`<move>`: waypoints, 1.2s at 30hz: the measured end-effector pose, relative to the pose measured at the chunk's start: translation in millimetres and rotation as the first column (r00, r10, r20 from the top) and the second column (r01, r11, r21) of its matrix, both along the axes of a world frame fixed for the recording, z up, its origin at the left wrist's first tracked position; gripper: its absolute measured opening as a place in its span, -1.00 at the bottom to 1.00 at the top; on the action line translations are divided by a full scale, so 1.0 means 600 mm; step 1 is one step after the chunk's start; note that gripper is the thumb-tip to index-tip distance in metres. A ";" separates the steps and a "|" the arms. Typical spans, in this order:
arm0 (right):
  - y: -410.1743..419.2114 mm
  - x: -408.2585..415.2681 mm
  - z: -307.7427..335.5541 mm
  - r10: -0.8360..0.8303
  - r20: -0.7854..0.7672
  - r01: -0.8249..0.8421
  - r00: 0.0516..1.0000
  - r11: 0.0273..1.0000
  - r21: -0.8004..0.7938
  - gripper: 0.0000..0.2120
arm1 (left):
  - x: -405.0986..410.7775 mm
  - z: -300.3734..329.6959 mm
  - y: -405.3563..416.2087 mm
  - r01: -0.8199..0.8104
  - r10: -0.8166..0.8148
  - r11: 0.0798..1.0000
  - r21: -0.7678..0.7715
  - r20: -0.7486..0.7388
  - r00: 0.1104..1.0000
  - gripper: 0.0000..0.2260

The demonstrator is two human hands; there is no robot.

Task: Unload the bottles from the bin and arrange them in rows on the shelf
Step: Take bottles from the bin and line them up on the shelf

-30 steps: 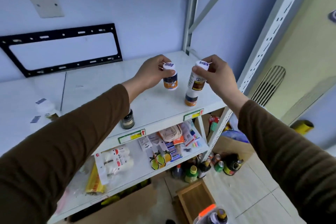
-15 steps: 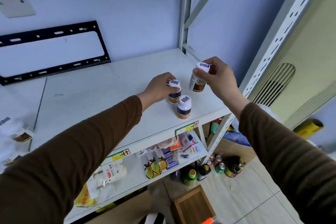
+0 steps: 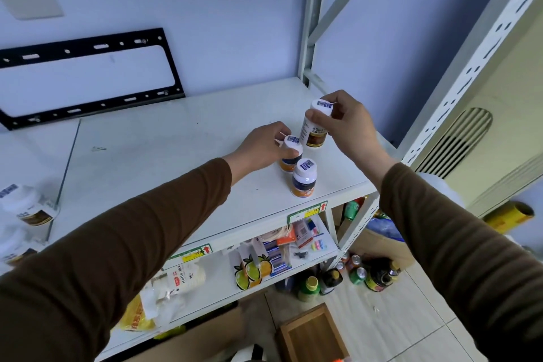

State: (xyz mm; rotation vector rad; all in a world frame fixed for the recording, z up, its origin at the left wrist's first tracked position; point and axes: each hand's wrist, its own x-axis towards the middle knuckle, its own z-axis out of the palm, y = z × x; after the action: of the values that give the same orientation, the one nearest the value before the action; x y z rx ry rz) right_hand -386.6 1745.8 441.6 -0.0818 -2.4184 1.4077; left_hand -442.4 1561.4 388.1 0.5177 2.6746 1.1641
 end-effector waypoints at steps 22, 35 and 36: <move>-0.441 0.032 0.057 0.341 -0.084 -0.339 0.936 0.940 0.041 -0.72 | 0.149 0.158 -0.502 -0.246 0.185 0.956 -0.160 -0.319 0.929 -0.69; -0.716 0.067 0.034 0.276 -0.022 -0.267 0.961 0.946 0.186 -0.66 | 0.196 0.148 -0.775 -0.242 0.205 0.966 -0.091 -0.299 0.932 -0.70; -0.726 0.058 0.031 0.276 -0.022 -0.266 0.961 0.943 0.199 -0.67 | 0.190 0.144 -0.787 -0.244 0.211 0.966 -0.082 -0.296 0.932 -0.70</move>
State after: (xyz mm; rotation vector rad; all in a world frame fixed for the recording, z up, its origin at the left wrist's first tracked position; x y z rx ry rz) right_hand -351.7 1310.0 460.5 0.3427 -2.5861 1.2521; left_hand -328.2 1089.4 474.6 0.3890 3.1010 1.0465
